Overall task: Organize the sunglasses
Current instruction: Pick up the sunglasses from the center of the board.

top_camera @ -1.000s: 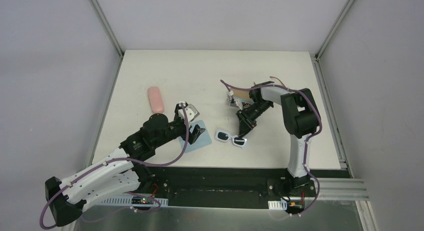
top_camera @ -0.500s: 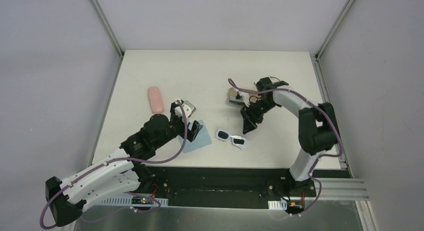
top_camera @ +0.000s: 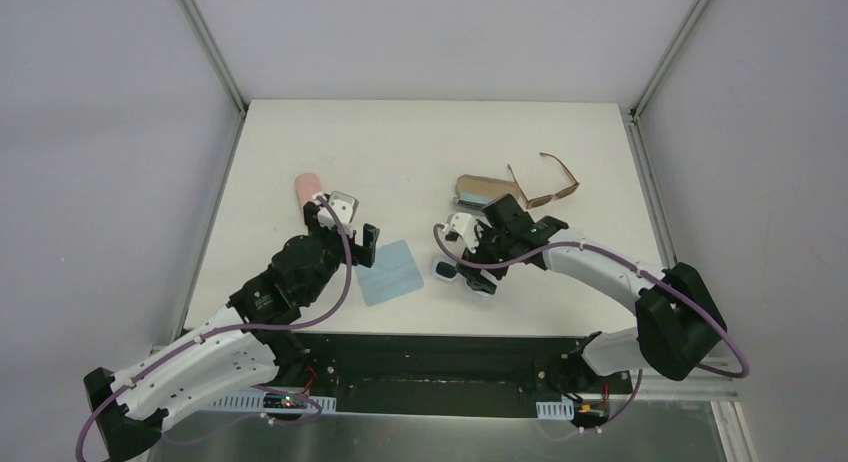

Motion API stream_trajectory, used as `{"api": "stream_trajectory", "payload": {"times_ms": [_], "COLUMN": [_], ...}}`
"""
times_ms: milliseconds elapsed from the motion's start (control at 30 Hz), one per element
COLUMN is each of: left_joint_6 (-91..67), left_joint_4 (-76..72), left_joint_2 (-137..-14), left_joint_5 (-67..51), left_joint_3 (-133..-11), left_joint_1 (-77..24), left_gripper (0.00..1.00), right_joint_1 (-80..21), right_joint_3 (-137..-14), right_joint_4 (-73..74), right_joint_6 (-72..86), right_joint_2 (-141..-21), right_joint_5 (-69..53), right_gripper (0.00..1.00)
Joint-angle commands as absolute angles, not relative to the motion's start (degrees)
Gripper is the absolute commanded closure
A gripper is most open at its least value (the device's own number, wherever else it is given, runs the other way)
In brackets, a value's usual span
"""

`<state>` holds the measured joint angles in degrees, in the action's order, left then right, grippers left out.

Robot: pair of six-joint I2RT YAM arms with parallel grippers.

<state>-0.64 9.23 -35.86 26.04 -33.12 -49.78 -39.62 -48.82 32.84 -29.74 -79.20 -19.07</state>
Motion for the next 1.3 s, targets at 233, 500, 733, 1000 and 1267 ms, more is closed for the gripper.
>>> {"api": "stream_trajectory", "payload": {"times_ms": [233,500,733,1000,1267], "left_joint_6": [-1.49,-1.58,-1.67,-1.76,-1.93], "left_joint_4": [8.79,8.85,8.83,8.89,9.13], "left_joint_2": [-35.46,-36.05,-35.98,-35.71,-35.74], "left_joint_5": [29.58,28.27,27.95,27.80,27.60], "left_joint_3": [-32.43,-32.63,-32.63,-32.56,-32.61], "left_joint_1": [-48.87,-47.82,-47.35,-47.07,-46.91], "left_gripper": [0.17,0.17,0.17,0.17,0.17], "right_joint_1": [-45.71,-47.84,-49.77,-51.00,-51.21], "right_joint_3": [-50.13,-49.15,-48.88,-48.35,-48.66], "right_joint_4": [27.76,27.16,26.62,26.88,26.74], "right_joint_6": [-27.09,-28.01,-29.38,-30.30,-30.24], "right_joint_2": [-83.30,-82.94,-83.39,-84.12,-85.03], "right_joint_5": [-6.61,-2.82,-0.54,2.08,2.90], "right_gripper": [0.08,0.09,0.15,0.17,0.26]}}
